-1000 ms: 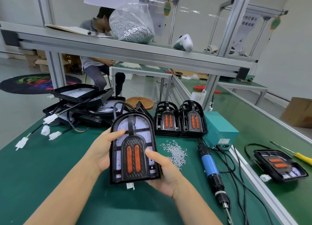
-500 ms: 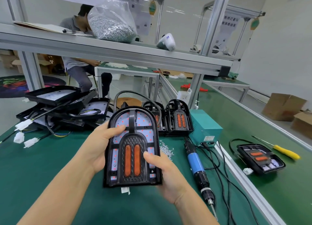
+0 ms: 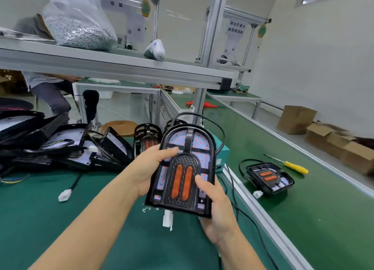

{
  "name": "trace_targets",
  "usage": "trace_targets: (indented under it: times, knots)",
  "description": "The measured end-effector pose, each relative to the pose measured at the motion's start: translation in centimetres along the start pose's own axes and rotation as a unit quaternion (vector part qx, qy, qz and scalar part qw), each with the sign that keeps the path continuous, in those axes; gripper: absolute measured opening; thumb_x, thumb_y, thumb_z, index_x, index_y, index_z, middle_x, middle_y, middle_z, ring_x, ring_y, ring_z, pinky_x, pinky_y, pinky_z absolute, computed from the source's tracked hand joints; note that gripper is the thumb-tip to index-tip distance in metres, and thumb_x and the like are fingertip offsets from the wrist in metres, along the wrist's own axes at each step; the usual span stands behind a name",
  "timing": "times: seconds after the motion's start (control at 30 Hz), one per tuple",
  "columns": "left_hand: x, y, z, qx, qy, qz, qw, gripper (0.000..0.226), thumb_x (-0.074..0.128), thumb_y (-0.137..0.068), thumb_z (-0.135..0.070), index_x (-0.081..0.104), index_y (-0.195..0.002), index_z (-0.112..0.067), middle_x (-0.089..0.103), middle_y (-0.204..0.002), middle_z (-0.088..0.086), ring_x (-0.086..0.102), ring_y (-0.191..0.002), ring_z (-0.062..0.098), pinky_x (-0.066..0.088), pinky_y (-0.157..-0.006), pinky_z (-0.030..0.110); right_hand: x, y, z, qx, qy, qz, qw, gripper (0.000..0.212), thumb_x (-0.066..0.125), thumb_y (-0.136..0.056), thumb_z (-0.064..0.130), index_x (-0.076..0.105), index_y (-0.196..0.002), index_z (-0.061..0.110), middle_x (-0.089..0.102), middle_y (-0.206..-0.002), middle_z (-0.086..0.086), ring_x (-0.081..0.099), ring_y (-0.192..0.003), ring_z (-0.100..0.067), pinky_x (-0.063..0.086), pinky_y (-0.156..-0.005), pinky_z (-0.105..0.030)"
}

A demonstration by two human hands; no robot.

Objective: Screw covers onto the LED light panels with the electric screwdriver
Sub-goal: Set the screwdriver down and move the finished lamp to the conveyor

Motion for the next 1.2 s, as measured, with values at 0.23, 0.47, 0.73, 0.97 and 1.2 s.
trace_targets:
  times: [0.23,0.47,0.73,0.97,1.2]
  knots:
    - [7.5,-3.5,3.4,-0.013,-0.044,0.083,0.995,0.024,0.054,-0.094,-0.016,0.065,-0.112,-0.006,0.071,-0.106,0.017,0.069,-0.081,0.025,0.056,-0.077,0.040,-6.2,1.3,4.4,-0.090,-0.046,-0.132,0.986,0.060,0.070,-0.066,0.021,0.061,-0.124,0.006,0.073,-0.108,-0.017,0.073,-0.084,-0.026,0.059,-0.064,-0.034]
    - [15.0,-7.4,8.3,-0.014,-0.145,0.135,0.980,0.031,0.051,-0.092,-0.002,0.062,-0.119,-0.012,0.068,-0.115,0.011,0.063,-0.096,0.023,0.050,-0.090,0.039,-14.0,3.1,8.0,-0.135,-0.072,-0.284,0.946,0.047,0.058,-0.084,0.017,0.058,-0.131,0.009,0.073,-0.109,-0.012,0.072,-0.085,-0.022,0.060,-0.069,-0.036]
    - [20.8,-10.7,13.6,-0.115,-0.044,0.150,0.981,0.040,0.045,-0.088,0.013,0.059,-0.121,-0.003,0.066,-0.111,0.015,0.060,-0.089,0.020,0.052,-0.078,0.027,-21.6,4.9,8.8,-0.107,-0.100,-0.405,0.903,0.036,0.051,-0.098,0.019,0.057,-0.131,0.006,0.069,-0.117,-0.018,0.066,-0.102,-0.036,0.056,-0.076,-0.047]
    - [21.4,-10.5,16.4,-0.124,-0.164,0.175,0.963,0.045,0.046,-0.088,0.011,0.048,-0.119,-0.022,0.058,-0.100,-0.012,0.053,-0.096,0.009,0.041,-0.086,0.021,-26.0,5.5,8.1,-0.063,-0.103,-0.508,0.853,0.037,0.050,-0.101,0.022,0.051,-0.135,0.006,0.063,-0.123,-0.018,0.061,-0.103,-0.035,0.050,-0.086,-0.053]
    - [21.7,-9.4,18.1,0.083,-0.493,0.210,0.840,0.078,0.043,-0.091,0.001,0.007,-0.152,-0.031,-0.006,-0.159,-0.009,0.002,-0.146,0.014,0.015,-0.118,0.032,-27.6,5.2,8.0,0.026,0.037,-0.532,0.846,0.031,0.050,-0.102,0.028,0.059,-0.123,0.006,0.063,-0.119,-0.013,0.059,-0.106,-0.032,0.049,-0.092,-0.050]
Point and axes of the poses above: each hand's wrist, its own y-axis away from the middle knuckle, its own x-axis out of the palm, z = x × y, the point moved 3 cm from there along -y, towards the middle knuckle
